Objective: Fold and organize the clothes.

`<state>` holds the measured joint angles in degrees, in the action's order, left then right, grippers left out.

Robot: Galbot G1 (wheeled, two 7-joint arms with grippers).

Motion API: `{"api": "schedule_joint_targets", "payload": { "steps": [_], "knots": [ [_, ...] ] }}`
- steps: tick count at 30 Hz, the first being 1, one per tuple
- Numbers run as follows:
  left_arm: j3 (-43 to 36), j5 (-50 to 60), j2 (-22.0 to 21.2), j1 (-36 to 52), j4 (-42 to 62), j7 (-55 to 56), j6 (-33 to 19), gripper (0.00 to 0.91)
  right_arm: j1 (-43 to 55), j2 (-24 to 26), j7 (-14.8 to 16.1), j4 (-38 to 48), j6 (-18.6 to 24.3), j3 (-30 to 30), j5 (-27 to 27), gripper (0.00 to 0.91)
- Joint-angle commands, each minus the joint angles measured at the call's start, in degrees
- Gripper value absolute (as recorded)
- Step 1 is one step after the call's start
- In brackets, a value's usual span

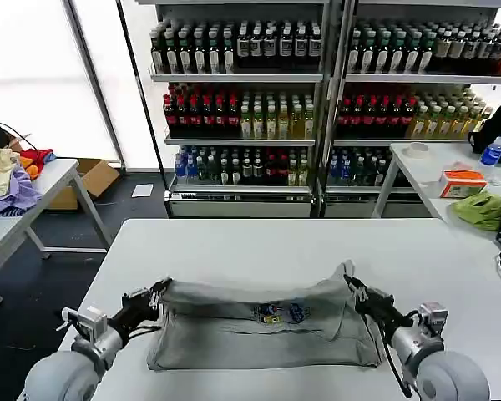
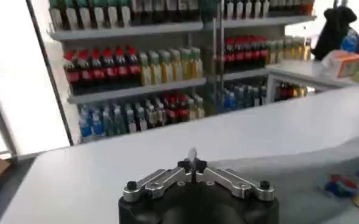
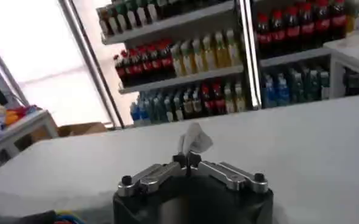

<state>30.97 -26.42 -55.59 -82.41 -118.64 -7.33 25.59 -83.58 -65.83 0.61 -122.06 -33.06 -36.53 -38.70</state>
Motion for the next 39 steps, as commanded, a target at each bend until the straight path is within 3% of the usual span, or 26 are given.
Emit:
{"api": "schedule_joint_targets", "payload": {
  "steps": [1,4,5,8,12,17,20,29,39],
  "knots": [
    [0.5,5.2,-1.1,-9.4,-2.5,-0.4,0.5,0.010,-8.7,-1.4,-0.3,1.5,-0.1,-2.2,4.1,0.000],
    [1.3,6.4,-1.4,-10.7,-1.5,1.0,0.4,0.030,-9.4,-1.0,0.1,2.1,-0.1,-3.1,4.9,0.000],
    [1.4,6.6,-1.4,-10.9,-1.2,1.3,0.2,0.887,-9.3,-0.9,0.4,2.4,-0.1,-3.4,5.2,0.907],
    [2.1,7.1,-1.7,-11.2,-0.7,2.7,0.8,0.907,-9.1,-0.7,1.5,2.3,0.2,-5.2,4.4,0.907],
    [3.6,7.0,-2.5,-11.0,-1.2,4.4,0.4,0.907,-8.8,-0.8,2.9,1.3,3.9,-8.2,4.3,0.907],
    [7.1,5.2,-3.8,-10.8,-3.7,7.8,-0.5,0.907,-7.5,-0.9,7.2,3.2,16.4,-13.1,4.1,0.907],
    [8.0,3.8,-4.6,-11.5,-5.9,9.6,-0.9,0.907,-7.6,-1.0,9.6,3.2,20.7,-14.6,4.0,0.907],
    [4.3,3.1,-10.4,-11.8,-7.6,15.3,-1.8,0.907,-8.4,-1.9,10.2,2.3,22.1,-13.1,4.8,0.907],
    [-5.7,6.9,-20.9,-11.5,-3.8,27.1,-2.1,0.907,-8.2,-2.3,9.8,3.4,22.2,-11.3,5.3,0.907]
  ]
}}
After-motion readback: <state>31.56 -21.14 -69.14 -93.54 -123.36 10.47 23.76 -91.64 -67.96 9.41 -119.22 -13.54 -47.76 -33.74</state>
